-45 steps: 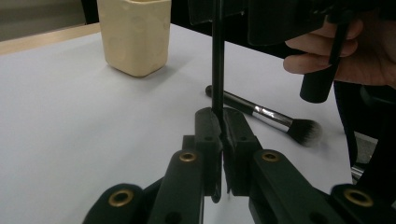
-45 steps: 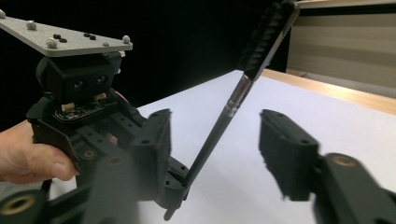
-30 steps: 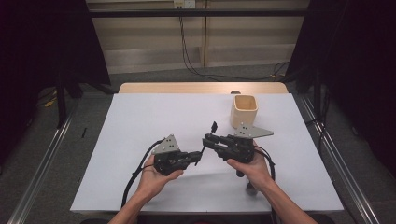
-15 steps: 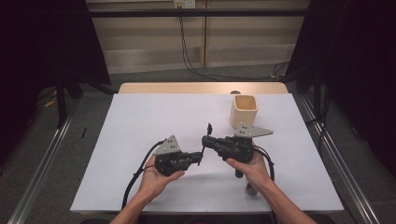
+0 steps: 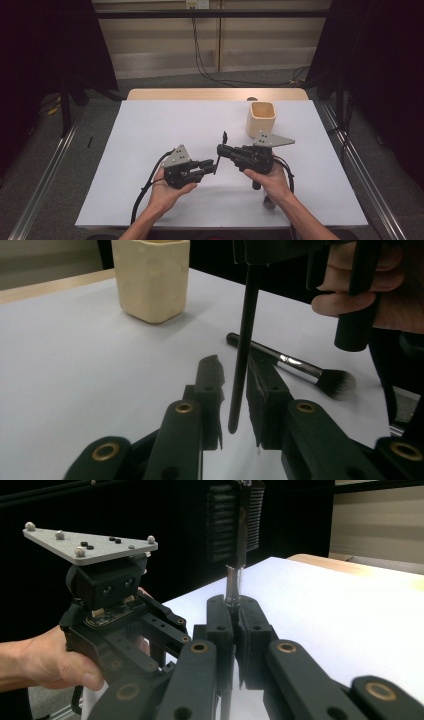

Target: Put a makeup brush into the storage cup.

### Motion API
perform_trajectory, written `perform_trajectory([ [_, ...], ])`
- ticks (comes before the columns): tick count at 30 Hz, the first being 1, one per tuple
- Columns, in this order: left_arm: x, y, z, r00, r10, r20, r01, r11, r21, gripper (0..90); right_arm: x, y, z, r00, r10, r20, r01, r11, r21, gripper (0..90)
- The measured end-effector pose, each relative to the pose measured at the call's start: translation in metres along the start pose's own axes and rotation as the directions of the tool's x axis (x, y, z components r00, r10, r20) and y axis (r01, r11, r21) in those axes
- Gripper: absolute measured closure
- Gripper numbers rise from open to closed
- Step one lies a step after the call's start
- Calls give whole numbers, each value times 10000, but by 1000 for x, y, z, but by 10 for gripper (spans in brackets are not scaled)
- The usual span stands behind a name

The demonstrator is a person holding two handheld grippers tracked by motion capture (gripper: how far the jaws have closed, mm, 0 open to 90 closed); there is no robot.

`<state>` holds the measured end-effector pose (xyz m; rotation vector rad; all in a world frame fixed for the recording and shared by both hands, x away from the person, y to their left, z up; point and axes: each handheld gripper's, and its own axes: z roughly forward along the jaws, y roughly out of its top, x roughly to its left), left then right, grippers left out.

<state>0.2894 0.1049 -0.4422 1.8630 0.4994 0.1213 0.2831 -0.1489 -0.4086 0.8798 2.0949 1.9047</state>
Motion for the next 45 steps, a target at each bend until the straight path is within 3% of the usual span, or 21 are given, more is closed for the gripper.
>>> perform_trajectory([
  [6,-1,0,-4,9998,-36,-218,34,10000,-69,623,1,1,-2,9999,-128,-80,127,9999,-8,866],
  [14,-1,3,-9,9972,-121,-734,106,9997,-199,370,-2,1,-6,9994,-205,283,201,9997,143,867],
  [18,3,5,-17,9917,-338,-1239,282,9985,-466,248,-4,2,-10,9991,-207,379,205,9998,63,866],
  [20,5,6,-20,9876,-338,-1534,259,9982,-533,239,-5,1,-10,9990,-209,392,205,9997,116,866],
  [22,8,7,-23,9843,-701,-1620,625,9967,-515,158,-5,0,-11,9992,-205,351,199,9997,155,866],
  [27,13,4,-33,9784,-874,-1875,829,9960,-321,72,-9,-1,-15,9991,-169,379,163,9997,163,866],
  [29,15,2,-39,9762,-1047,-1898,990,9943,-395,66,-9,-1,-16,9990,-158,411,152,9998,160,866],
  [33,17,-2,-48,9734,-971,-2077,907,9951,-405,49,-13,-1,-23,9978,-93,655,86,9999,107,866],
  [36,20,-4,-56,9763,-618,-2074,582,9980,-236,38,-15,-1,-27,9963,-122,845,116,9999,69,866],
  [38,22,-7,-61,9768,-669,-2033,619,9976,-306,38,-15,0,-29,9958,-122,904,118,9999,44,866],
  [43,26,-12,-73,9698,-701,-2334,595,9969,-522,39,-18,-1,-33,9944,-139,1050,135,9999,43,866],
  [44,27,-13,-75,9725,-502,-2274,400,9980,-494,40,-19,-1,-34,9944,-122,1052,117,9999,48,866],
  [45,26,-13,-77,9695,-253,-2438,155,9990,-419,43,-19,-1,-35,9942,-125,1072,121,9999,45,866],
])
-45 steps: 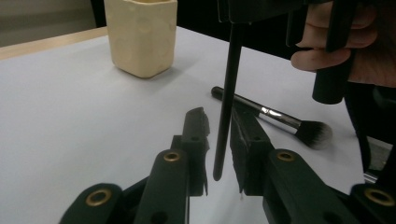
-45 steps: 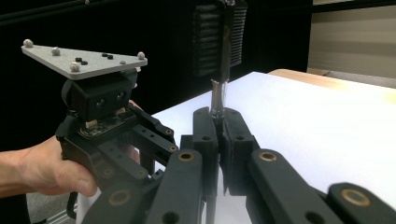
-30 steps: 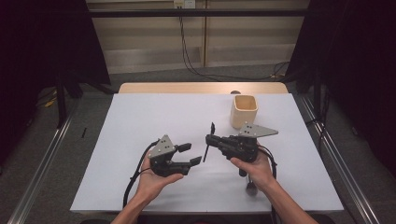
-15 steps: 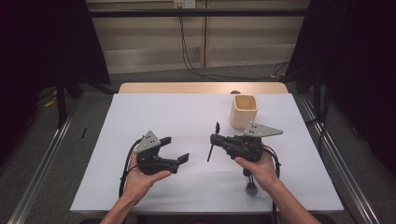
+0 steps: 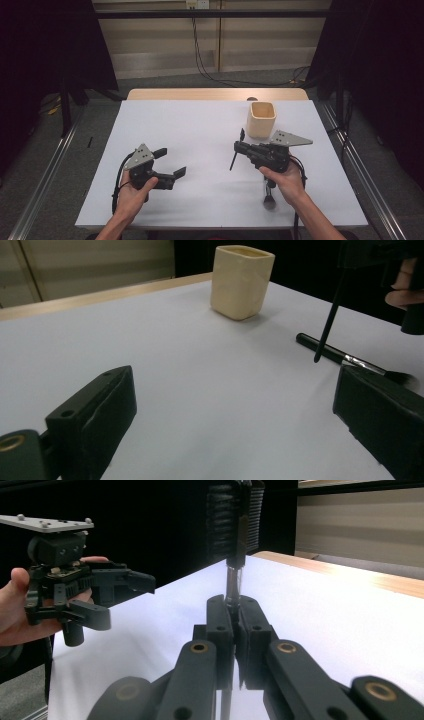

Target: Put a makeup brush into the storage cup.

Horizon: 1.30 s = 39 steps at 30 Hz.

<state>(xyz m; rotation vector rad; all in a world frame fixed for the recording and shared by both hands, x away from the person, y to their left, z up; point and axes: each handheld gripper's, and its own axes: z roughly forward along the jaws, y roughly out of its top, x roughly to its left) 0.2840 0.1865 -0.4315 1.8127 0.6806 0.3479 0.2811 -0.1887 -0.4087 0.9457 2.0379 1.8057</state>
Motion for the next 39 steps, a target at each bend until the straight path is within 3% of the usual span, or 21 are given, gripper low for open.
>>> perform_trajectory([
  [2,0,-1,-3,9996,134,-245,-133,9999,45,43,-1,-1,-2,10000,17,62,-17,10000,-1,866],
  [4,2,-3,-8,9997,-80,-223,78,9999,-94,44,-2,-2,-4,9999,17,155,-18,10000,35,866],
  [11,13,-12,-23,9953,-465,-854,447,9987,-228,32,-8,0,-12,9990,-56,434,56,10000,-5,866],
  [27,23,-27,-47,9865,-988,-1306,919,9941,-580,32,-25,22,-28,9932,-64,1164,133,9982,-581,865],
  [30,26,-29,-52,9817,-1232,-1455,1111,9899,-884,32,-30,28,-30,9910,-122,1333,219,9972,-716,866],
  [33,27,-30,-58,9806,-1104,-1618,954,9906,-981,32,-35,31,-31,9899,21,1418,112,9956,-933,866],
  [35,27,-32,-59,9796,-1244,-1579,1100,9892,-972,32,-39,33,-31,9882,-53,1533,189,9960,-875,865],
  [36,27,-32,-60,9813,-925,-1688,792,9933,-835,31,-41,35,-32,9875,-46,1578,192,9957,-909,865],
  [39,27,-31,-62,9813,-810,-1747,658,9937,-908,31,-46,41,-34,9863,-4,1650,184,9941,-1071,866],
])
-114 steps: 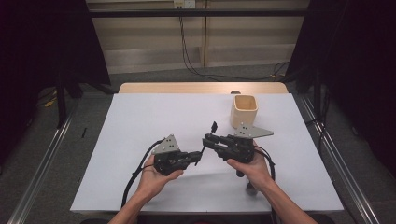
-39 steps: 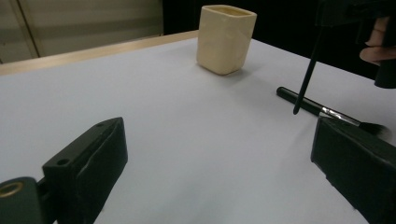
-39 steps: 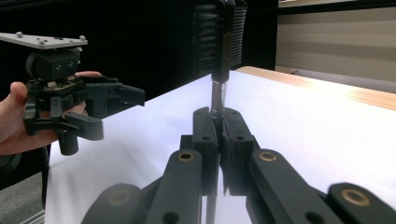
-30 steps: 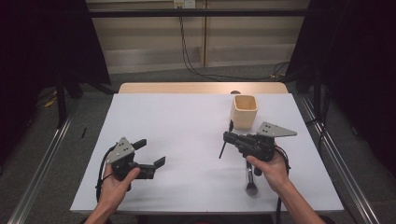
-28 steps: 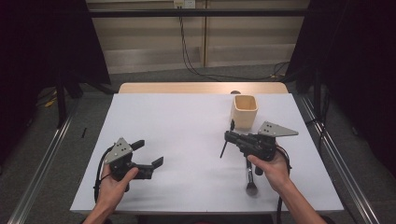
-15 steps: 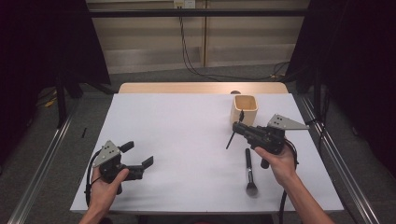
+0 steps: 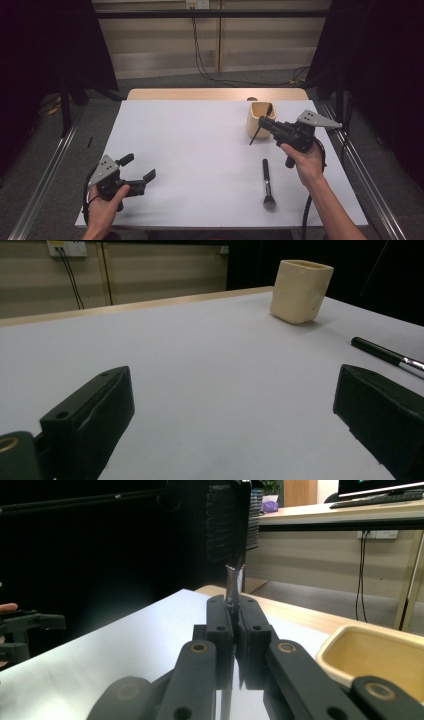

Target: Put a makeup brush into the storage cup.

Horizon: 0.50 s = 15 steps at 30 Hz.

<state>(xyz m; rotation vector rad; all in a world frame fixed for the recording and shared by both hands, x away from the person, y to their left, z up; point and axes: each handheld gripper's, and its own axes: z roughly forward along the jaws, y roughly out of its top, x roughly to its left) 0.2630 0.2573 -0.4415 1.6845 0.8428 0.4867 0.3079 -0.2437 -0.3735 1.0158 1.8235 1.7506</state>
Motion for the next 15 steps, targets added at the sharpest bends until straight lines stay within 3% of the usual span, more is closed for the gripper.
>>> perform_trajectory([
  [8,2,-2,-4,9997,22,-239,-21,10000,41,31,-9,13,3,9993,-308,225,308,9995,-12,865],
  [15,0,-2,-3,9999,-13,-149,14,9999,102,31,-17,25,11,9972,-498,563,502,9987,-62,865],
])
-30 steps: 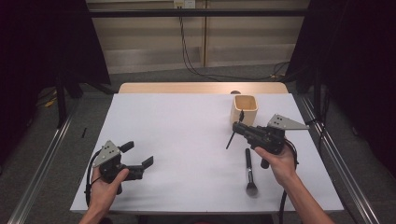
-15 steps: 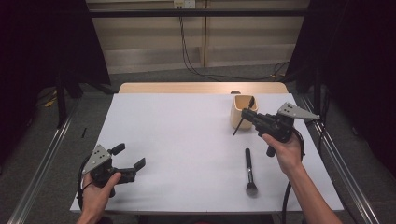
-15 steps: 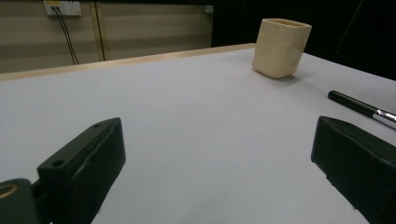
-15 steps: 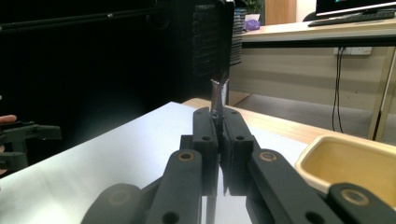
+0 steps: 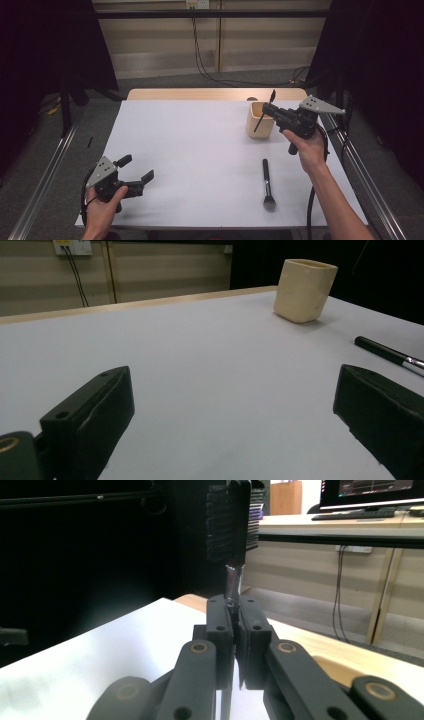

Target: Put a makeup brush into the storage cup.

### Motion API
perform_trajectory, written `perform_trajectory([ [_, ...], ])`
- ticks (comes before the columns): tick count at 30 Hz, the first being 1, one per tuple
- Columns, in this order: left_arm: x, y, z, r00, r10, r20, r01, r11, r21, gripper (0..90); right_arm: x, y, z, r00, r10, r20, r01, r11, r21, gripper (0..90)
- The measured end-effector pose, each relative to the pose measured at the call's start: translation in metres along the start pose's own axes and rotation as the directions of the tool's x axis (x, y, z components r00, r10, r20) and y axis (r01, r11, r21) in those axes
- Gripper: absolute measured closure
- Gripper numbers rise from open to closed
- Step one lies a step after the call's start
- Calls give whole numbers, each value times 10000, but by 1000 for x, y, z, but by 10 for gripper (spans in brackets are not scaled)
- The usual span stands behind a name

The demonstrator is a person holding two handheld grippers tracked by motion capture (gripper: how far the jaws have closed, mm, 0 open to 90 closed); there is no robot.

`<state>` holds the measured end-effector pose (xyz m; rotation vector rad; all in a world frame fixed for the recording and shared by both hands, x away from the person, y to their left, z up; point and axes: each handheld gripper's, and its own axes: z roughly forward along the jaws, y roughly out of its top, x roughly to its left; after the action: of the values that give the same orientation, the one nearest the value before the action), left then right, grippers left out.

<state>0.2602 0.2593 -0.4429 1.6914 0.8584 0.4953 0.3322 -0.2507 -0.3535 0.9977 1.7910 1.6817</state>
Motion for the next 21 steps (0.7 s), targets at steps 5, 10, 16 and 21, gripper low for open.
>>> perform_trajectory([
  [5,0,0,0,10000,27,-70,-27,10000,18,31,-5,12,4,9987,-39,504,45,9999,-123,865],
  [10,0,0,-1,10000,-55,-36,54,9999,-85,32,-12,20,9,9966,-204,803,206,9998,-14,865],
  [16,-1,0,0,10000,68,-12,-68,10000,19,32,-22,27,14,9919,-251,1241,254,9997,-14,864],
  [21,-1,0,-1,10000,80,14,-80,9999,115,32,-28,28,21,9891,-278,1446,254,9995,187,864],
])
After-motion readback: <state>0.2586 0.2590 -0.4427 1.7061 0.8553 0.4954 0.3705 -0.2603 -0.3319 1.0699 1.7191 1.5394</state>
